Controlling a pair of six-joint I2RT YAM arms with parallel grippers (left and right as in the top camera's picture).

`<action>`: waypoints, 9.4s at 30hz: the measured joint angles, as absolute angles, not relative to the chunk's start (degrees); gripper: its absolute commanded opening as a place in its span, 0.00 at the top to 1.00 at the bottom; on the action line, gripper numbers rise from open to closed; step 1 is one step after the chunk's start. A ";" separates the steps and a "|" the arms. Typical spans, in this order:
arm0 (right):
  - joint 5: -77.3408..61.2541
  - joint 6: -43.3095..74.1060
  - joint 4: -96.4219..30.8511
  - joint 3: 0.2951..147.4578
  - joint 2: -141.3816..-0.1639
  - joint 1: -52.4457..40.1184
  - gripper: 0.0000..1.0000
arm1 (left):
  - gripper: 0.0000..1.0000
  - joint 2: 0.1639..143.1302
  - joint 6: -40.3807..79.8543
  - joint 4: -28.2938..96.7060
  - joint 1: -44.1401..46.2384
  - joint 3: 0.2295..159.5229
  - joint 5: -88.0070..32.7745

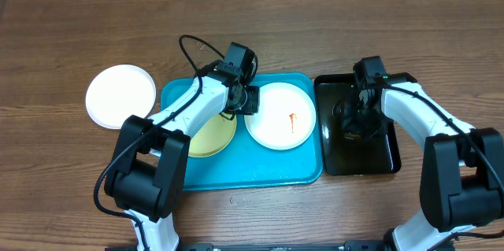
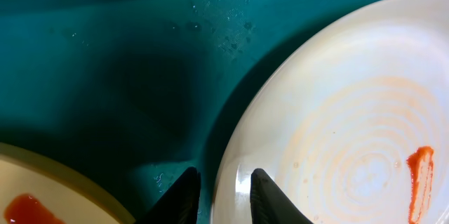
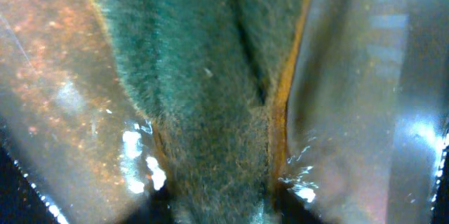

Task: Clean dirty plates on tray and stack at the side
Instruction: 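Grasp the green-and-yellow sponge with the right gripper, then lift the sponge within the water tray with the right gripper, then carry the sponge left onto the white plate held by the left gripper, then scrub the white plate with the sponge while the left gripper holds it, then move the sponge back and dip it into the black water tray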

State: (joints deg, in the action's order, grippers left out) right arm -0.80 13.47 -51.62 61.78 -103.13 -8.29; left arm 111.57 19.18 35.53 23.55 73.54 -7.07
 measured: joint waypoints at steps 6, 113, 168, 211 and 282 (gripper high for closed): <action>-0.64 13.47 -51.88 61.69 -103.13 -8.27 0.28 | 0.74 111.57 19.18 35.48 23.55 73.54 -7.07; 2.31 10.55 -50.30 63.16 -103.13 -8.25 0.96 | 0.85 113.54 19.62 33.76 23.55 73.54 -7.07; 3.11 10.94 -66.02 77.54 -97.30 -9.08 0.96 | 0.96 113.49 25.76 36.60 22.55 73.82 -10.44; 7.97 10.31 -51.75 80.49 -112.90 -30.04 0.85 | 0.93 113.49 25.76 36.67 22.46 73.80 -10.74; -4.34 9.30 -56.69 71.57 -106.34 -4.14 0.27 | 0.92 113.49 25.76 36.51 22.41 73.76 -11.16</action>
